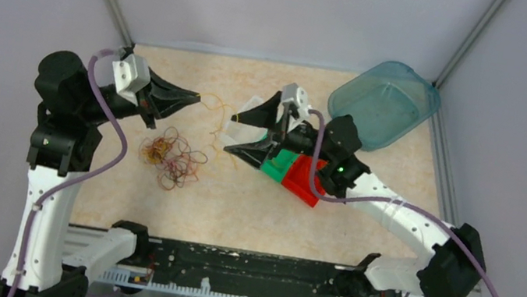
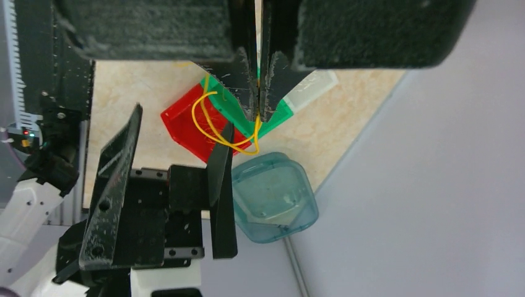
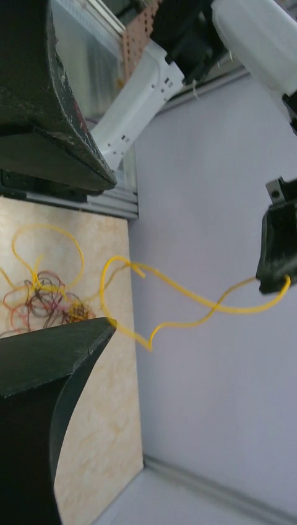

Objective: Untangle the cables
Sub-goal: Place the cable in the bin.

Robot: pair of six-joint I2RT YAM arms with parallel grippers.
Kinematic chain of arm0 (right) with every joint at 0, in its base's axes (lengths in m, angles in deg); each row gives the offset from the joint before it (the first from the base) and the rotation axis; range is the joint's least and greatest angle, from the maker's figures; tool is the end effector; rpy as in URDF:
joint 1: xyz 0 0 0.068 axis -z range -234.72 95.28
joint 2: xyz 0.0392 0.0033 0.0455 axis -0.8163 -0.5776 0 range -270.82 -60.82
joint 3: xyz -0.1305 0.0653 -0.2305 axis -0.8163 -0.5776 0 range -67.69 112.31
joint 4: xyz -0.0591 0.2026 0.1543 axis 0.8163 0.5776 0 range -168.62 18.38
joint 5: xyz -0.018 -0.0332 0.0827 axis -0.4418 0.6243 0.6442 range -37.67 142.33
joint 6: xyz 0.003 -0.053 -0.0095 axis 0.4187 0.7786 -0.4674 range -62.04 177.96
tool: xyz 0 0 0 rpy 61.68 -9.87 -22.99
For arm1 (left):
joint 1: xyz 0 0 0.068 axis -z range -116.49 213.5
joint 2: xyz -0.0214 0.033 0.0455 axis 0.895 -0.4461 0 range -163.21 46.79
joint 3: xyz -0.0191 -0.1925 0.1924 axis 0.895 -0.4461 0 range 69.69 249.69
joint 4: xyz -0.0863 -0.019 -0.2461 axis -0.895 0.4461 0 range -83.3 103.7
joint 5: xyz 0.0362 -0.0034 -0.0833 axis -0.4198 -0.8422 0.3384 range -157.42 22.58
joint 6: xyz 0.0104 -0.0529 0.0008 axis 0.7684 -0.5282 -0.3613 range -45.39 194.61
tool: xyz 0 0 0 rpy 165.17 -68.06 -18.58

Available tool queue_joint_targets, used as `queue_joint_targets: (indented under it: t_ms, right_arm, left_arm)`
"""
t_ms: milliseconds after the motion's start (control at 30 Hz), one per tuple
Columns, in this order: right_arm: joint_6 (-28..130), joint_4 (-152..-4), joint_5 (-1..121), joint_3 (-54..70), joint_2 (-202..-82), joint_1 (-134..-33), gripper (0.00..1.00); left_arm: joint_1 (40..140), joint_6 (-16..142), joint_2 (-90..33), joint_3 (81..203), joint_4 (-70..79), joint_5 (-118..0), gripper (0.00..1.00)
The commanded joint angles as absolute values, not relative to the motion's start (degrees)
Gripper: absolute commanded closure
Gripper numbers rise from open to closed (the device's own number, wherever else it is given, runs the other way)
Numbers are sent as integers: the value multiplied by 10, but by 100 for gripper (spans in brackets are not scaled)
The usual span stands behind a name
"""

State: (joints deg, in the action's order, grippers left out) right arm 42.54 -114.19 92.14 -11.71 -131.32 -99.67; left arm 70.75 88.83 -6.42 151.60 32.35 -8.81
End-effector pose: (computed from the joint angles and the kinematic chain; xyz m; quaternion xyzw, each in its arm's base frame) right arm 0.1811 0.2129 0.3954 -0.4070 0.4431 0.5563 0.5731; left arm 0.1353 -0.0479 0.5002 0.4607 0.5234 -0.2975 0.6521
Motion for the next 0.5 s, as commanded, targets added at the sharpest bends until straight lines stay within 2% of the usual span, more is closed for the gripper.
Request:
queue_joint_targets:
  t_ms: [0, 67, 233, 467]
  right_arm:
    - [422, -1204, 946, -74, -1360, -1043, 25]
    - [408, -1238, 928, -75, -1381, -1051, 29]
    - [399, -1284, 883, -69, -1421, -1068, 48]
    - [403, -1313, 825, -82, -1423, -1073, 70]
  left_arm:
    - [706, 824, -57, 1506, 280, -48, 100]
    - [705, 819, -56, 1506, 277, -49, 100]
    - [706, 808, -51, 1498, 283, -49, 100]
    - [706, 807, -39, 1482, 284, -58, 100]
